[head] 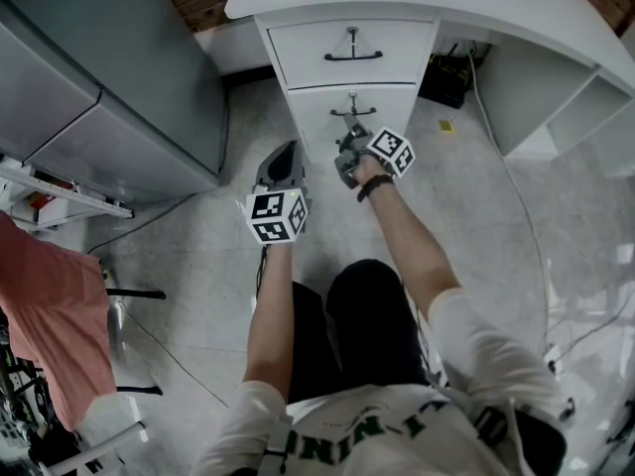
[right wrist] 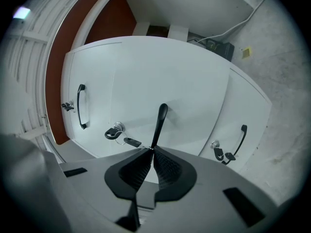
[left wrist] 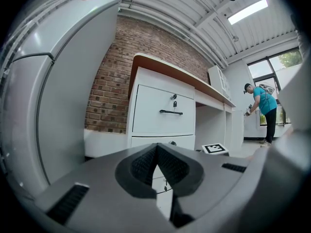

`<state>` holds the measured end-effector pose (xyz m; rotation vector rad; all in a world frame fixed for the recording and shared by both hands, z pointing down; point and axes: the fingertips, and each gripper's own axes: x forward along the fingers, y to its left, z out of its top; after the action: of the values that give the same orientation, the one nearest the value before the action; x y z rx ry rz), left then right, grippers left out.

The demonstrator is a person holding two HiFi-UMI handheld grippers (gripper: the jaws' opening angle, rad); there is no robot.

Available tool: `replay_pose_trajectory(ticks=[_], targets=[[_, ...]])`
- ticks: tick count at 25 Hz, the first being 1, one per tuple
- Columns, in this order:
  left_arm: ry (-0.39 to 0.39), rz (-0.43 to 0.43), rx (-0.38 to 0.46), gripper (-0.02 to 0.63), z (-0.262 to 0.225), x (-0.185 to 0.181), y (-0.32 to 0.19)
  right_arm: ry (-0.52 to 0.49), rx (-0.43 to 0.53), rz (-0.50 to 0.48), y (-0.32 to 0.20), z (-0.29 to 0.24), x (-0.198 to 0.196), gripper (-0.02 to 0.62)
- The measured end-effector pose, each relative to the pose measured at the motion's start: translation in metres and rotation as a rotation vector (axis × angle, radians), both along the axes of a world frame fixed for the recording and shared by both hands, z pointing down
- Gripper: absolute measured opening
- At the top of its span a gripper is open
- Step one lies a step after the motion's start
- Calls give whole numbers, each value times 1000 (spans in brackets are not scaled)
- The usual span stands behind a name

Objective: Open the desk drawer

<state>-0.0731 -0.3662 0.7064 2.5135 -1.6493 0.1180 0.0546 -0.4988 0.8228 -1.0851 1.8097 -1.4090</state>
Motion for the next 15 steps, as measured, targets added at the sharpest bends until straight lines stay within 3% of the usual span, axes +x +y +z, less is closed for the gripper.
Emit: replay_pose_trajectory(ticks=[15], targets=[[27, 15, 7, -3, 7, 7, 2, -35, 84, -30, 9, -6, 0, 0]])
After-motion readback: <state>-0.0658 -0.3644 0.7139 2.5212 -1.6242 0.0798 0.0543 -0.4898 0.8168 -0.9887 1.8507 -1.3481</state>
